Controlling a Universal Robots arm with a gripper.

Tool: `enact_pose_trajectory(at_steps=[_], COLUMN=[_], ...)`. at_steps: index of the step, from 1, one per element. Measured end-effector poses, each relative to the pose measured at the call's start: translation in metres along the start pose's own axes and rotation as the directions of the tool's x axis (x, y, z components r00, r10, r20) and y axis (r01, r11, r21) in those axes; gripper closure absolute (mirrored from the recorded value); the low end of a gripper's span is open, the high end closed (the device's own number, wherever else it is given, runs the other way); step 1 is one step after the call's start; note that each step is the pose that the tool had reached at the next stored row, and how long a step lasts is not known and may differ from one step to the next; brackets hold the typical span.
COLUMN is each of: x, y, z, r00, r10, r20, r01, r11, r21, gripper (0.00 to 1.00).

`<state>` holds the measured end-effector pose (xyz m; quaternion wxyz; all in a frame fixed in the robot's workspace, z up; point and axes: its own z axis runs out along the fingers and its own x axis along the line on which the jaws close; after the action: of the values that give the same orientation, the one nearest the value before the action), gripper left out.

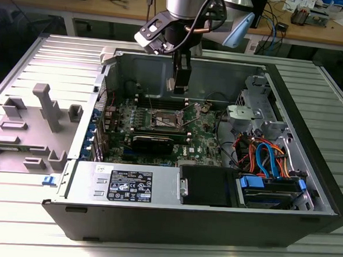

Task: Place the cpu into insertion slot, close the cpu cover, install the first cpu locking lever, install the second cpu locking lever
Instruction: 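Place the cpu into insertion slot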

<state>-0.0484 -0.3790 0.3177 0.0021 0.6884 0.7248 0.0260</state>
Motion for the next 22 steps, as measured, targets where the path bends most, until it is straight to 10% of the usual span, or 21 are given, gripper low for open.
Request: enact_pose_trajectory(at_steps=[22], x=[-0.0002], y=[-0.0003], z=[0.0072], r00=[1.0], r10=[0.001], r20=[-0.0009], r01=[-0.001], r11=[0.9999], r21=[0.016], gripper=[0.45])
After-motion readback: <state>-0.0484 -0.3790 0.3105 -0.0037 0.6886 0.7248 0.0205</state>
